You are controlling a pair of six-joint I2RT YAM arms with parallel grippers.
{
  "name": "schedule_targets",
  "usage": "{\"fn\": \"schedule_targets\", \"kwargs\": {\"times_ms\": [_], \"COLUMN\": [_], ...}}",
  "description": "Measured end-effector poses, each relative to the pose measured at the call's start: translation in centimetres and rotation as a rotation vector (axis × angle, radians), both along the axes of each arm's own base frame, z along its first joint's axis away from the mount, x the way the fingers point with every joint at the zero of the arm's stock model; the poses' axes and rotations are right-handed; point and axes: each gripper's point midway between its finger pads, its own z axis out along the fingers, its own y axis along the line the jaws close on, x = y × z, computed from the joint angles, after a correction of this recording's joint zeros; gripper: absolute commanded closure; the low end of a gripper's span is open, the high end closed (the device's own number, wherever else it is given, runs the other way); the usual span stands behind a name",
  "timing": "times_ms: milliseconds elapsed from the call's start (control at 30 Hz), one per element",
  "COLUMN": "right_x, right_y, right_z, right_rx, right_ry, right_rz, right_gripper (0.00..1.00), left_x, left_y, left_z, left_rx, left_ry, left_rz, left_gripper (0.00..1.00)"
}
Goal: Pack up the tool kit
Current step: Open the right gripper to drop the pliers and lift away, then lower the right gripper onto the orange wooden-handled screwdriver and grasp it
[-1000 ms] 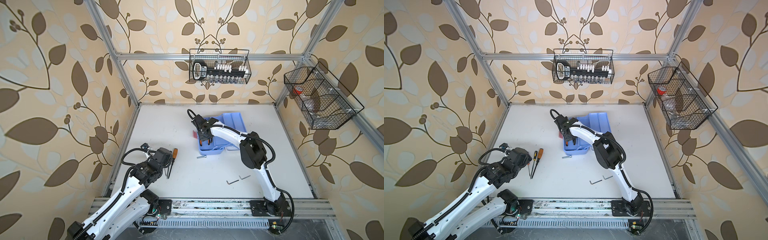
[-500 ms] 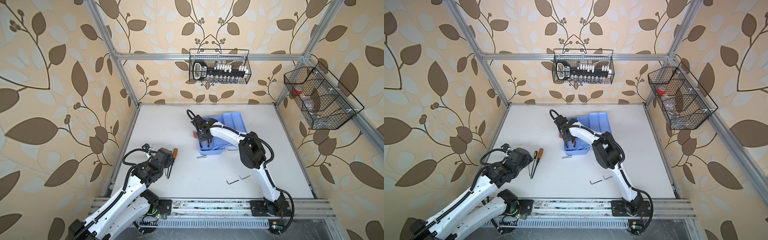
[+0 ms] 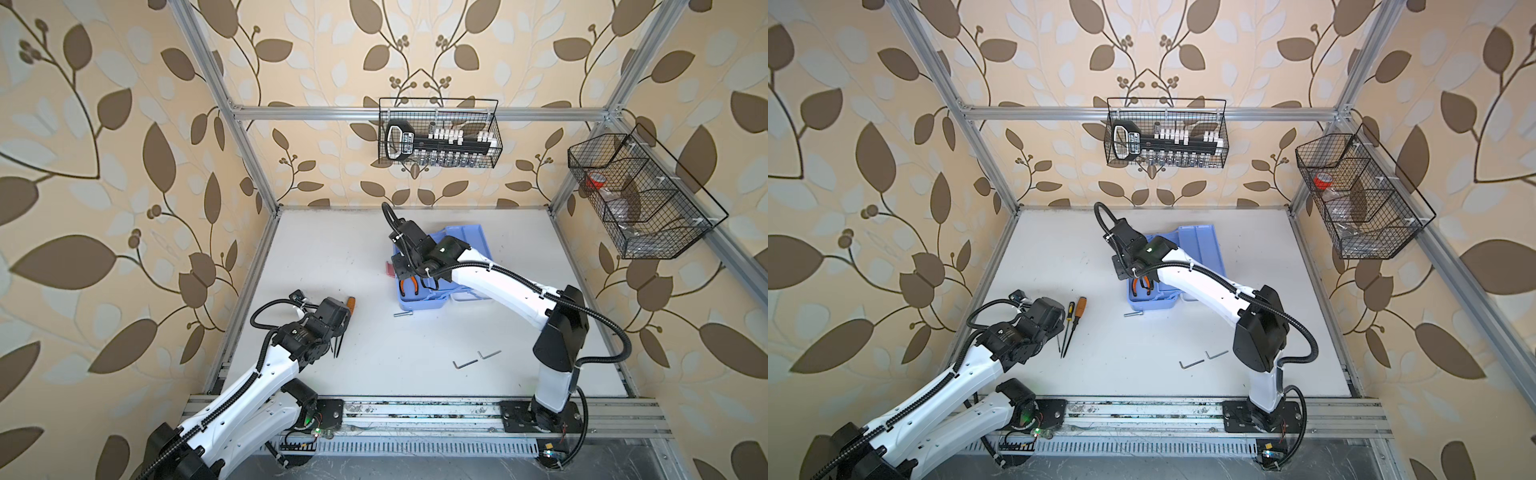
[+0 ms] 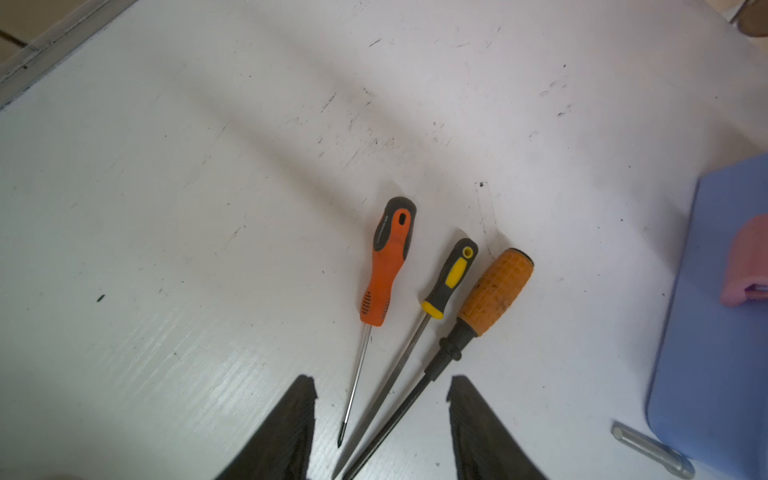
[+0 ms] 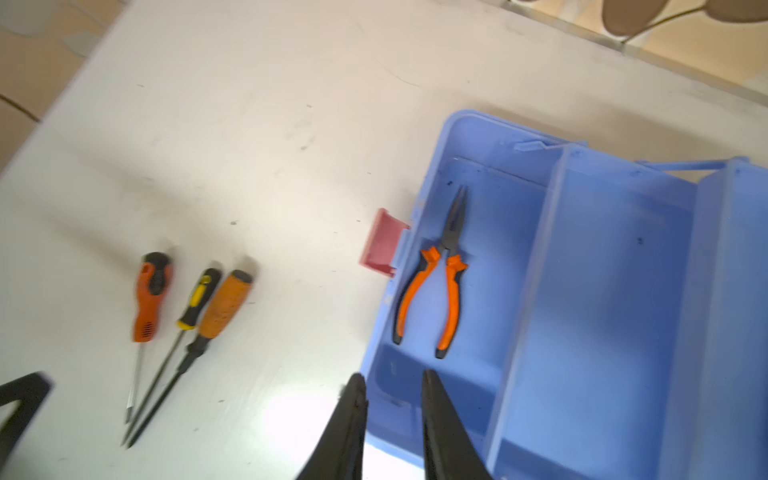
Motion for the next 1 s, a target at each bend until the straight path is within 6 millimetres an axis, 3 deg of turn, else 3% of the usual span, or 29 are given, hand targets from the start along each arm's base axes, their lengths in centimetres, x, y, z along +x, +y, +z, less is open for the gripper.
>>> {"fn": "schedule_targets", "kwargs": {"times_ms": [67,233,267,367,467,567,767,1000], "right_x": [-1.3,-4.5,-5.0,-5.8,-5.9,-5.4,-3.9,-2.5], "right_y": [1.8,7.2,8.2,10.7,12.1,13.1,14.0,15.8], "right_z": [-0.1,-3.4,-4.6,-8.2,-11.4,-13.3,-14.0,-15.7], "right_rx": [0.045,0.103,0.107,0.108,0.105,0.114,0.176,0.234], "right_ry": [0.016,0.108,0.135,0.211,0.275,0.312,0.342,0.366], "right_rz": [0.037,0.141,0.157,0.183,0.183,0.168,0.122,0.09], "right_gripper": [0.46,0.39,0.38,0.35,0.33,0.31,0.3,0.4], "left_x": [-0.1,-0.5,-0.8,-1.6,-2.3,-2.6,-2.6,-2.6], "left_y": [0.2,1.1,1.4,2.0,2.5,2.5,1.8,1.4], "left_z": [-0.2,-1.5,-2.0,-3.4,-4.4,-4.6,-4.7,-5.1], "left_rx": [0.0,-0.015,-0.024,-0.052,-0.095,-0.125,-0.157,-0.173], "left_ry": [0.003,0.043,0.06,0.107,0.126,0.122,0.126,0.143], "left_rz": [0.013,0.056,0.066,0.092,0.12,0.126,0.098,0.084], "left_gripper": [0.61,0.68,0.66,0.46,0.34,0.3,0.27,0.26]}}
